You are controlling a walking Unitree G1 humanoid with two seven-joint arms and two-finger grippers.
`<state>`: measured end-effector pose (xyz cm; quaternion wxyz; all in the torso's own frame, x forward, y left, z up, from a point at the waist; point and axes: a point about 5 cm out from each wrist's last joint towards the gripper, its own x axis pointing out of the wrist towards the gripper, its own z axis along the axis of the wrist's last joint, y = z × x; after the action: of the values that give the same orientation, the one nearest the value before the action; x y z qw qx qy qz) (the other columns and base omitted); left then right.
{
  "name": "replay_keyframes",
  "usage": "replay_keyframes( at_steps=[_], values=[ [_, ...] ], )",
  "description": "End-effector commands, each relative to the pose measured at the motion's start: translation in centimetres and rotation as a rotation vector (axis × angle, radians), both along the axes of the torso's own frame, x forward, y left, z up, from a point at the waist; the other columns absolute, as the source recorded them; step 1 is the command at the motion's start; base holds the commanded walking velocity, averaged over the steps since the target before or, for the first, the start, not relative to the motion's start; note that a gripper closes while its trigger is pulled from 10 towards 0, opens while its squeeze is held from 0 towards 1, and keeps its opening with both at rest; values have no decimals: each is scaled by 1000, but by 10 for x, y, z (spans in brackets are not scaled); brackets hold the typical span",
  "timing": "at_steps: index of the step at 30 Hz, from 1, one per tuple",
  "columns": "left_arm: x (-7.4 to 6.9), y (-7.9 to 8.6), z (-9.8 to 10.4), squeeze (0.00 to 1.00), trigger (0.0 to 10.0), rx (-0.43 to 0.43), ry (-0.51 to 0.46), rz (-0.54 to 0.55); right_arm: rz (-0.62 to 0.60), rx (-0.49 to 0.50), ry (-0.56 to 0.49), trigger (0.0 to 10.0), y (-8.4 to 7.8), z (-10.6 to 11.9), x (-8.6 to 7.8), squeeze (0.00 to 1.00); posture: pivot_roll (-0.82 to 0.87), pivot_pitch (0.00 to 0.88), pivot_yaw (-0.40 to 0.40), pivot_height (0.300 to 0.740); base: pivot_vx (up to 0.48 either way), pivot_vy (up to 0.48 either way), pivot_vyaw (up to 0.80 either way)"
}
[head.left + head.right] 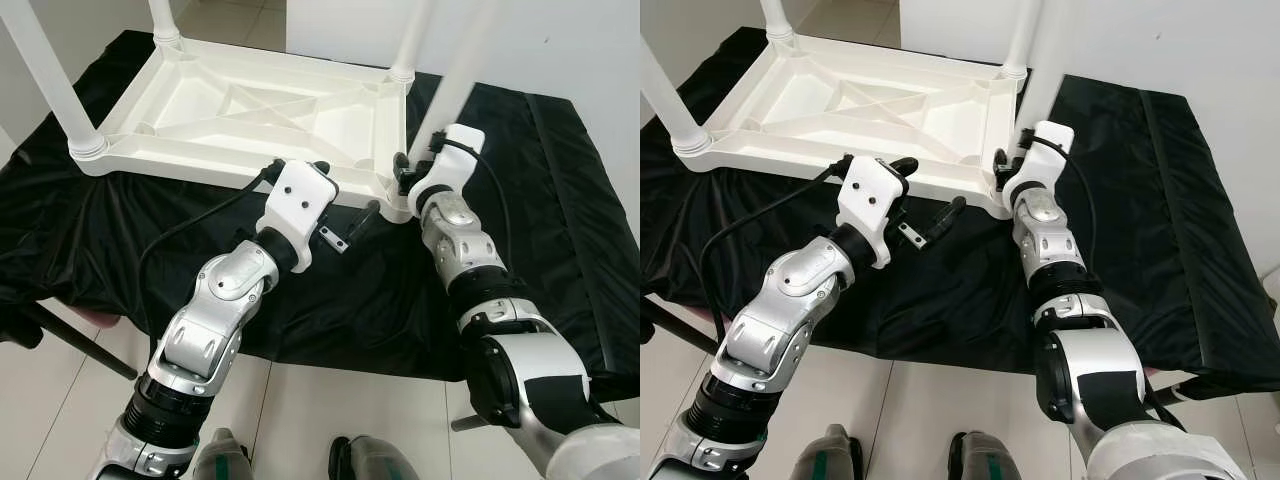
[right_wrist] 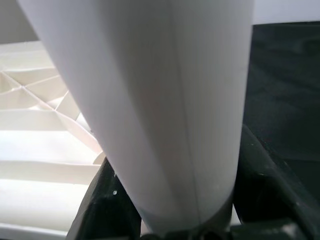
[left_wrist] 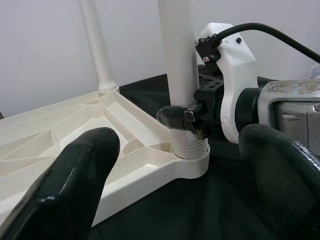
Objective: Building children table
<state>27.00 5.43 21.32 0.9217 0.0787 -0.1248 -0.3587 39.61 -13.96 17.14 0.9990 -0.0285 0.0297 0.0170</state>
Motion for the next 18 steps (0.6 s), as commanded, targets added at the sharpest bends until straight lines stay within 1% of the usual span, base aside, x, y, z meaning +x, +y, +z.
replay_keyframes(
  at_steps=[1, 2, 3, 5, 9, 10, 12, 13, 14, 15, 16, 18],
  values=[
    [-2, -1, 0, 0, 10000, 10, -3, 8, -25, -16, 191, 10000, -9, -41, -10, 0, 13, 81, -31, 740, 0, 0, 0],
    [-2, -1, 0, 0, 10000, 10, -3, 8, -25, -16, 191, 10000, -9, -41, -10, 0, 13, 81, -31, 740, 0, 0, 0],
    [-2, -1, 0, 0, 10000, 11, -3, 8, -24, 17, 210, 10000, -9, -43, -11, 0, 14, 82, -32, 740, 0, 0, 0],
    [-2, -1, 0, 0, 10000, 11, -3, 8, -24, 17, 210, 10000, -9, -43, -11, 0, 14, 82, -32, 740, 0, 0, 0],
    [-2, 0, 0, 0, 10000, 11, -2, 6, -68, 74, 261, 10000, -18, -48, -12, 0, 7, 83, -28, 740, 0, 0, 0],
    [-1, -1, 0, 0, 10000, 12, -2, 5, -69, 45, 253, 10000, -20, -48, -12, 0, 7, 82, -27, 740, 0, 0, 0],
    [-1, -1, 0, 0, 10000, 12, -3, 4, -58, 0, 236, 10000, -21, -46, -12, 0, 7, 82, -27, 740, 0, 0, 0],
    [-1, -1, 0, 0, 10000, 12, -2, 5, -34, -63, 170, 10000, -19, -40, -11, 0, 7, 81, -27, 740, 0, 0, 0],
    [0, -1, 0, 0, 10000, 11, -1, 5, -16, -102, 124, 10000, -17, -36, -11, 0, 7, 81, -27, 740, 0, 0, 0],
    [1, -1, -1, 0, 10000, 8, 9, 8, -1, -92, 87, 10000, -14, -33, -11, 0, 7, 79, -27, 740, 0, 0, 0],
    [1, -1, -1, 0, 10000, 8, 9, 8, -1, -92, 87, 10000, -14, -33, -11, 0, 7, 79, -27, 740, 0, 0, 0],
    [3, -3, -1, 0, 10000, 5, 18, 10, -18, 29, 42, 10000, -14, -26, -11, 0, 7, 77, -27, 740, 0, 0, 0]
  ],
)
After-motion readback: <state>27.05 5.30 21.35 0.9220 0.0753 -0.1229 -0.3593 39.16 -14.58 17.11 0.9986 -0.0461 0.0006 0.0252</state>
